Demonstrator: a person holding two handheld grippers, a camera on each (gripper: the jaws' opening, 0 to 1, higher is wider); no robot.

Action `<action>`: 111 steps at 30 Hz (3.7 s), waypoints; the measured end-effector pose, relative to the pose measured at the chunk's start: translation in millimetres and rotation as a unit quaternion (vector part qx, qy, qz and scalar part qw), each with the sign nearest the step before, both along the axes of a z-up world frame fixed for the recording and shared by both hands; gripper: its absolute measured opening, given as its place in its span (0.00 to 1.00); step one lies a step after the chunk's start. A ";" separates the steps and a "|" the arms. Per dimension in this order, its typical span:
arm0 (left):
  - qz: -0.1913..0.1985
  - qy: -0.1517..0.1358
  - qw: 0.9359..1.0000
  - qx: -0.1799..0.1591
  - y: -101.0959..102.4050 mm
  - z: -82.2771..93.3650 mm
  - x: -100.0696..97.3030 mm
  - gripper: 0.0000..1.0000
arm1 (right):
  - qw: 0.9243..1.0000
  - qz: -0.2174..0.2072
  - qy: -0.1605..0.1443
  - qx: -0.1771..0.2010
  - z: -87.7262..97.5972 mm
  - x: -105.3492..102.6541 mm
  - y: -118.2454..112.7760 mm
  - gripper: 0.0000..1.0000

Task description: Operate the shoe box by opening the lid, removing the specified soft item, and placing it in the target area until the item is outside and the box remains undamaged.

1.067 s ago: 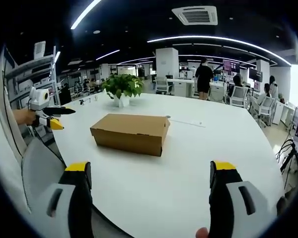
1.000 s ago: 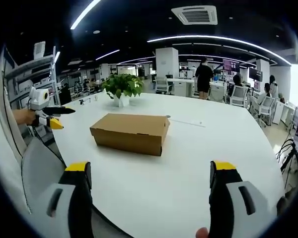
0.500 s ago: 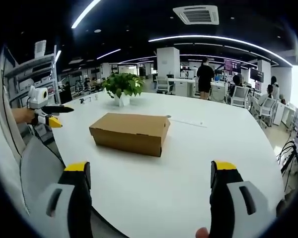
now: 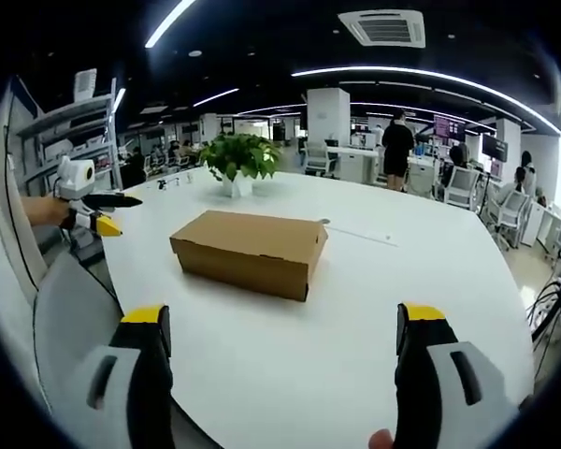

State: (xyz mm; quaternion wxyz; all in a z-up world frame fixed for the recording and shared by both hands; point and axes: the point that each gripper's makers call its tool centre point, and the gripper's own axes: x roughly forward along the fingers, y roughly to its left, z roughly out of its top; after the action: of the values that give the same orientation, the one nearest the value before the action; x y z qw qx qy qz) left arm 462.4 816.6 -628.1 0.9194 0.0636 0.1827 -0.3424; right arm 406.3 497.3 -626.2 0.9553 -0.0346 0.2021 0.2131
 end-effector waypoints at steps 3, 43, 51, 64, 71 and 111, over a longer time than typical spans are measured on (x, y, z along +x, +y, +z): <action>0.001 -0.002 1.000 0.003 0.9 -1.3 3.9 0.98 | 1.000 0.010 0.002 -0.005 -2.3 6.8 2.4 0.96; 0.026 0.022 0.999 0.016 -10.9 -55.8 63.9 0.63 | 0.994 0.109 -0.021 -0.023 -43.8 110.9 36.8 0.68; 0.044 0.037 0.998 0.023 -14.5 -69.5 73.8 0.56 | 0.989 0.138 -0.008 -0.043 -60.1 124.6 48.5 0.61; 0.072 0.051 0.996 0.035 -15.2 -83.6 83.2 0.48 | 0.986 0.154 0.013 -0.069 -79.4 146.1 52.6 0.43; 0.074 0.059 0.995 0.041 -18.4 -89.8 80.8 0.44 | 0.985 0.157 0.023 -0.070 -86.7 155.2 57.6 0.41; 0.001 0.083 0.994 0.067 -4.8 -94.1 88.5 0.39 | 0.991 0.107 0.050 -0.063 -94.3 144.9 71.8 0.37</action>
State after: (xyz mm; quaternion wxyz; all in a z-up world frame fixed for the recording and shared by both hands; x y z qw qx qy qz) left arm 550.9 811.8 -722.2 0.8953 0.0960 0.2808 -0.3323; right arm 551.2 569.1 -720.5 0.9115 -0.1053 0.2577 0.3028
